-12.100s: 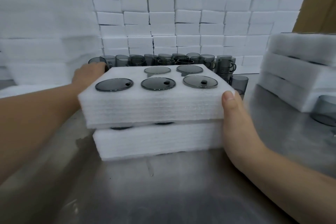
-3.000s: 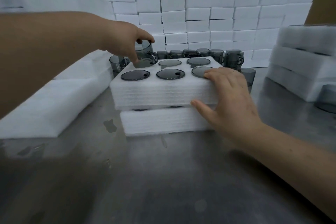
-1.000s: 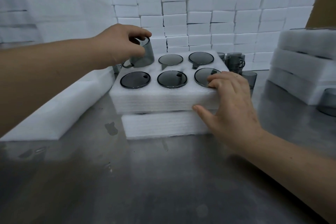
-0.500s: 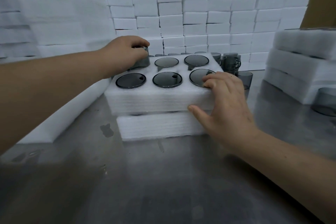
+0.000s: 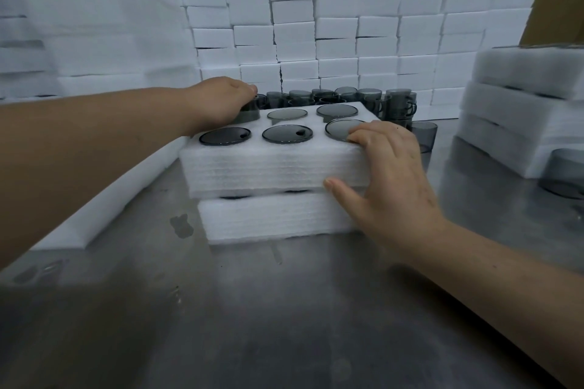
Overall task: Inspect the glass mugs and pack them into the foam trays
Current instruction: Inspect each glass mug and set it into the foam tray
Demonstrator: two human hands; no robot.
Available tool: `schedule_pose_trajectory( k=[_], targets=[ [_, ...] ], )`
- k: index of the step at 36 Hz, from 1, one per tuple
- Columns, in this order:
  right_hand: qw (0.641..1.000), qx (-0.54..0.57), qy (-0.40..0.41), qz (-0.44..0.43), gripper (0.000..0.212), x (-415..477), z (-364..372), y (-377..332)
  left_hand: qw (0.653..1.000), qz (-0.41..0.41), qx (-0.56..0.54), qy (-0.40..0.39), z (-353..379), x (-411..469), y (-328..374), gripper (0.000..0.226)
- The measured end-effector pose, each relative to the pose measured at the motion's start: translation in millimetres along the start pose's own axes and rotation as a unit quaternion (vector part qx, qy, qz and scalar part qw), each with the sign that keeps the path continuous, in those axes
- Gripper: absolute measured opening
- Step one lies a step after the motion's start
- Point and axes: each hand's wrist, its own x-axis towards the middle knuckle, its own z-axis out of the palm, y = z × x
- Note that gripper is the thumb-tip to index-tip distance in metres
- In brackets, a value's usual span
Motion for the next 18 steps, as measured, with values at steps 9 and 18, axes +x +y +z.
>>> schedule_pose_trajectory(
  k=[9, 18],
  targets=[
    [1.000, -0.013, 0.004, -0.004, 0.054, -0.9, -0.3, -0.5, 0.997, -0.029, 0.072, -0.009, 4.3, -4.3, 4.7, 0.040],
    [1.000, -0.009, 0.006, -0.006, 0.053, -0.6, -0.2, 0.1, 0.990, -0.038, 0.123, -0.056, 5.2, 3.6, 1.0, 0.049]
  ],
)
